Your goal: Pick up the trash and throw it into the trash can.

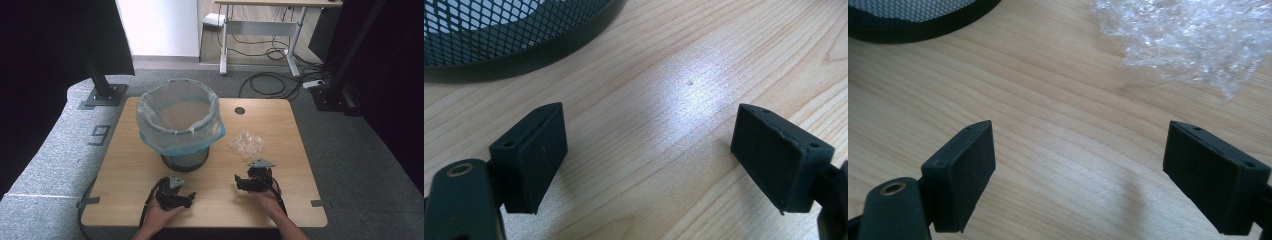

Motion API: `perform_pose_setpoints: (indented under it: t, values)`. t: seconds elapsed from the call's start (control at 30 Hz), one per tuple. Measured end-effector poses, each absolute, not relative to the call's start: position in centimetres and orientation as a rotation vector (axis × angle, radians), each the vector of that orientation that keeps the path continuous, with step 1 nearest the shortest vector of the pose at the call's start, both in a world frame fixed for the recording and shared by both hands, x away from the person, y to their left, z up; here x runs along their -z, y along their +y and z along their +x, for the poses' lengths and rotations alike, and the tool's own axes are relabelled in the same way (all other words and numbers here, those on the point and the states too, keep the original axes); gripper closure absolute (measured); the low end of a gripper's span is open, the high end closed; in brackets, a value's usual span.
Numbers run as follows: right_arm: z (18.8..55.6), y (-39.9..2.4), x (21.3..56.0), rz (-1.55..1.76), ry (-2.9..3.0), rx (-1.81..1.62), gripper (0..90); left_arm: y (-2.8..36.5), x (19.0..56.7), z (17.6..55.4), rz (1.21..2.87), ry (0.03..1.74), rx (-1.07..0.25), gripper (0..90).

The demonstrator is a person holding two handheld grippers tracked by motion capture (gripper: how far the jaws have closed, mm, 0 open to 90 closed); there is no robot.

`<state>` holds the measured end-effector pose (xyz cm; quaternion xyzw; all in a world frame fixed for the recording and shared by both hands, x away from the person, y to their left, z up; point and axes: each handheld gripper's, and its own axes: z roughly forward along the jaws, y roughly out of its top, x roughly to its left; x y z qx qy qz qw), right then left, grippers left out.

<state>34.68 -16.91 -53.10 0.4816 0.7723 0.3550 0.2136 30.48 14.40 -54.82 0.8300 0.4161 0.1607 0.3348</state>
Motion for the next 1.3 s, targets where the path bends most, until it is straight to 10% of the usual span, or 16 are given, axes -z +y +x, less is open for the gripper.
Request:
perform_pose_setpoints:
  t: [1.3]
  values:
    - [37.2, -20.1, 53.8, 1.395, 1.994, -0.878, 14.5, 14.2, 54.8, 30.4, 2.173, 1.068, -0.412, 14.7]
